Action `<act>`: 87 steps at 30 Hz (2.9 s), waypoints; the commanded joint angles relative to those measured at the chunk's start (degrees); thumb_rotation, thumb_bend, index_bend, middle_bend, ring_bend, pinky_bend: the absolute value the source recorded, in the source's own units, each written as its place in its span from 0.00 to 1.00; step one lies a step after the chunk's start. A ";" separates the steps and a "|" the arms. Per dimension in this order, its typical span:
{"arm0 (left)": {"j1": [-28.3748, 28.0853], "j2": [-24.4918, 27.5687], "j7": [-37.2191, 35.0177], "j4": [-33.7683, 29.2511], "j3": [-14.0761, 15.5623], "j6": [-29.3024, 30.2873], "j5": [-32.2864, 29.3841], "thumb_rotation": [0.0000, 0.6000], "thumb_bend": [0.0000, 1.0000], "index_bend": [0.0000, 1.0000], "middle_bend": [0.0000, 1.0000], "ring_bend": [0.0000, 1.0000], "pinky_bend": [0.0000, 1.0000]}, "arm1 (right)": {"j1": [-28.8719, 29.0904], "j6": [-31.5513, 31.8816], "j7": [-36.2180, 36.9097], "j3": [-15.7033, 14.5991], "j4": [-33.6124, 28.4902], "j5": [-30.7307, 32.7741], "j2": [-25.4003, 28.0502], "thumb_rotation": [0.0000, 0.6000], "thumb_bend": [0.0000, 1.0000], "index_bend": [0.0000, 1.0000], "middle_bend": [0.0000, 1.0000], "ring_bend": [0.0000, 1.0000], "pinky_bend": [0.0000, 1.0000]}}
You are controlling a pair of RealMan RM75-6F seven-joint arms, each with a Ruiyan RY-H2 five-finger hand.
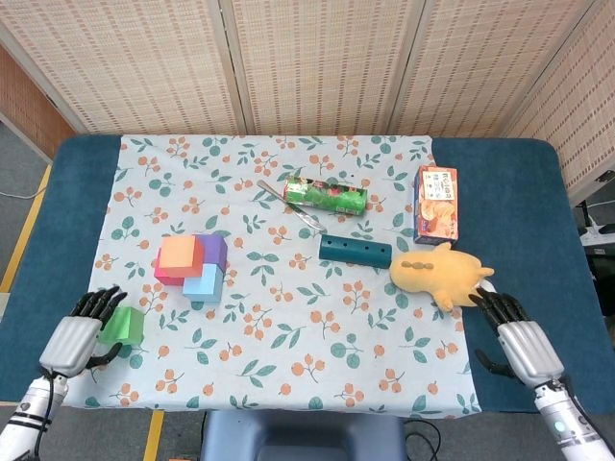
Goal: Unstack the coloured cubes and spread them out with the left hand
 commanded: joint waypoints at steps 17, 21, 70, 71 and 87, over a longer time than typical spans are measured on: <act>-20.70 -1.87 14.69 -1.21 -14.71 -22.15 -18.70 1.00 0.33 0.00 0.00 0.00 0.07 | 1.14 -2.30 4.48 -1.31 -0.44 -1.36 1.25 1.00 0.25 0.00 0.00 0.00 0.00; -22.67 -2.45 17.17 -1.53 -14.42 -24.15 -20.60 1.00 0.33 0.00 0.00 0.00 0.08 | 1.19 -2.28 4.21 -1.10 -0.11 -1.02 0.95 1.00 0.25 0.00 0.00 0.00 0.00; -44.55 -30.19 0.72 39.17 -21.25 -30.56 -17.23 1.00 0.32 0.30 0.45 0.32 0.17 | 2.52 -5.45 7.39 -0.36 1.09 2.30 1.79 1.00 0.25 0.00 0.00 0.00 0.00; -45.37 -31.67 -0.90 42.22 -20.94 -31.27 -16.51 1.00 0.33 0.29 0.43 0.31 0.17 | 2.48 -5.42 7.34 -0.28 1.17 2.52 1.83 1.00 0.25 0.00 0.00 0.00 0.00; -47.98 -39.64 -14.72 60.30 -14.95 -39.15 -10.06 1.00 0.34 0.00 0.00 0.00 0.09 | 2.17 -5.96 4.97 1.14 1.68 6.53 1.60 1.00 0.25 0.00 0.00 0.00 0.00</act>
